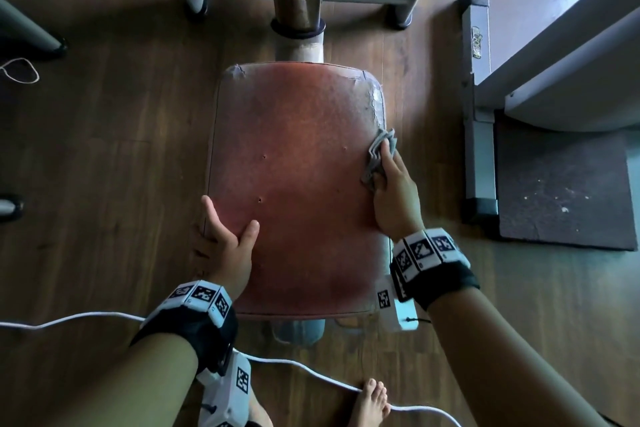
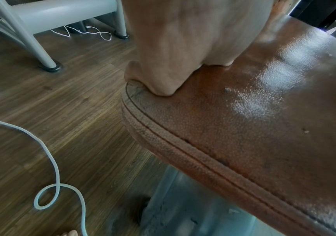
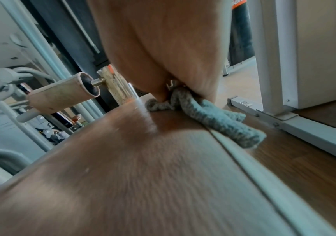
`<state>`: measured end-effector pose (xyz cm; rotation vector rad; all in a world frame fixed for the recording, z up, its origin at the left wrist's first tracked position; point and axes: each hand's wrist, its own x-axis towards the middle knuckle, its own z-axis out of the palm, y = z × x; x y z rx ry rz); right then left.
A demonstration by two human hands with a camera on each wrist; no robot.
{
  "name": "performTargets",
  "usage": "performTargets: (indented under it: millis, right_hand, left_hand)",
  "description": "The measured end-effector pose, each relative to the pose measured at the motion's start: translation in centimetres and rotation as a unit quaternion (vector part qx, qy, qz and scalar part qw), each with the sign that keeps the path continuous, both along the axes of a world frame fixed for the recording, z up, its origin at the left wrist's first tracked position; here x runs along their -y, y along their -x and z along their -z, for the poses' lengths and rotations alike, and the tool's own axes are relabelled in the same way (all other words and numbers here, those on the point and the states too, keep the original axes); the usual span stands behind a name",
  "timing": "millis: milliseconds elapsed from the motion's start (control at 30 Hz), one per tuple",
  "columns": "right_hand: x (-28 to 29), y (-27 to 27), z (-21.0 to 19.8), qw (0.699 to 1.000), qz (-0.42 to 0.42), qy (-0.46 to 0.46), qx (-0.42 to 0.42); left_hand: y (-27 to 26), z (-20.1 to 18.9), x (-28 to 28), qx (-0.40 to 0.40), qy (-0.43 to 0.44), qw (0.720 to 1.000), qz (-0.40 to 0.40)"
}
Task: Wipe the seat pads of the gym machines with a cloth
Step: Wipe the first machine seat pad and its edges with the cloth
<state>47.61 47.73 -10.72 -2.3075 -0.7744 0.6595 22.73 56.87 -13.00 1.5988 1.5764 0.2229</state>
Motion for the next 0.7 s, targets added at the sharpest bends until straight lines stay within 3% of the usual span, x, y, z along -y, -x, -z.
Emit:
performTargets:
  millis: [200,467,700]
  right_hand:
    - [5.4,4.0,-0.3,1.000,0.016,-0.002,-0.014]
    - [3.9,2.8,0.1,1.000,0.012,0.006,-0.005]
    - [11.4,11.3,-0.4,0.997,0.070,-0.030,-0.014]
  left_hand:
    - [0.4,1.0,-0.3,0.015,0.025,1.000,0.003]
    - [-0.3,-0.3,0.0,0.025,0.030,0.999,0.000]
    - [-0.3,-1.0,0.0,0.009,0.046,0.999,0.010]
